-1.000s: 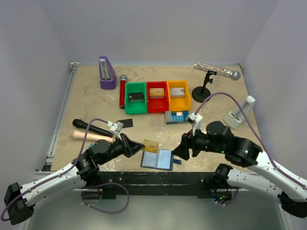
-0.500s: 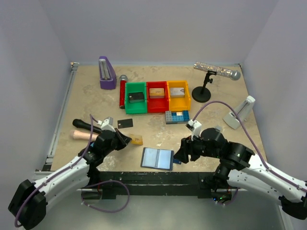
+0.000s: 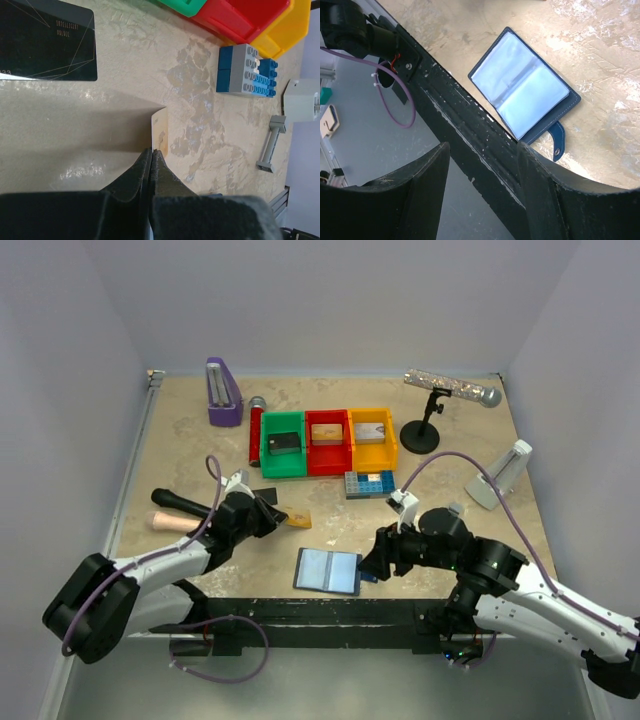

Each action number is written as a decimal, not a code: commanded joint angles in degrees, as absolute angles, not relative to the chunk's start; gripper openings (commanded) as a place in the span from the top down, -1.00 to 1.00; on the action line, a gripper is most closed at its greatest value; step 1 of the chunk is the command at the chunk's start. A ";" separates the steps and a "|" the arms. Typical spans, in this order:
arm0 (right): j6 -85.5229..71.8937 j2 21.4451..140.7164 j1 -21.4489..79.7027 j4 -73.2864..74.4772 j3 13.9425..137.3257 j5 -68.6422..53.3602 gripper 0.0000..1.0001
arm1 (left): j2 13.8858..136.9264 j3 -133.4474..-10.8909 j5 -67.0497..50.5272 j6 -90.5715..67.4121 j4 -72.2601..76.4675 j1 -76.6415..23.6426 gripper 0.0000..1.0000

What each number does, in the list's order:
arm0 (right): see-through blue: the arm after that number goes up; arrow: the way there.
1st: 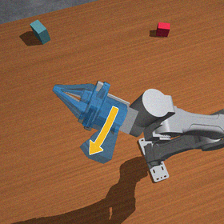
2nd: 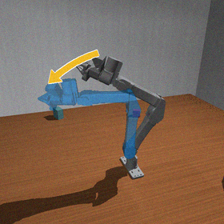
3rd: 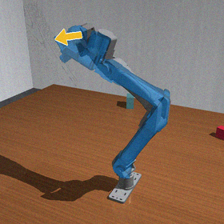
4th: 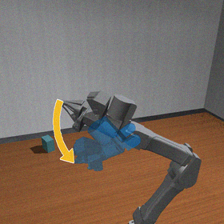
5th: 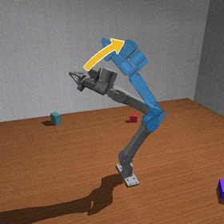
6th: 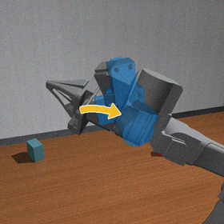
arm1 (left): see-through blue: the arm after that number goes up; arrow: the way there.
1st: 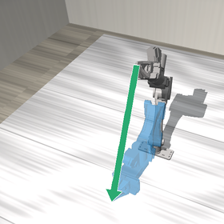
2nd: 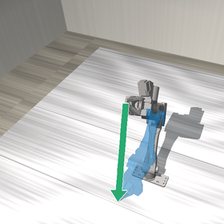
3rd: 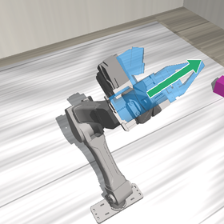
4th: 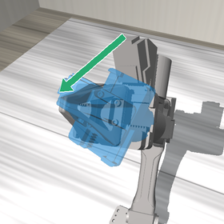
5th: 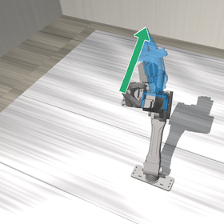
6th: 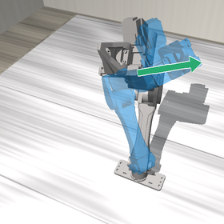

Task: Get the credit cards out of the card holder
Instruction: Place the credit card at the center of the board, then remove the credit card from the card holder.

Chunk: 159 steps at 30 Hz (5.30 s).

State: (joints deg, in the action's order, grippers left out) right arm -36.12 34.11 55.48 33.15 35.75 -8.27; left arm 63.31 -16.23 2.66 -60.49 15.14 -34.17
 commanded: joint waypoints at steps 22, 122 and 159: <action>-35.25 38.50 55.46 29.97 36.48 -8.09 -0.20 | 81.56 -27.86 -1.84 -60.12 18.90 -27.51 0.85; -46.06 50.28 55.63 26.55 27.95 -3.69 1.00 | 53.08 -15.38 0.88 -63.54 4.74 -57.92 -0.03; -44.65 50.54 56.07 22.85 28.12 -8.35 1.00 | 63.63 -16.96 -8.70 -60.91 18.99 -58.01 0.00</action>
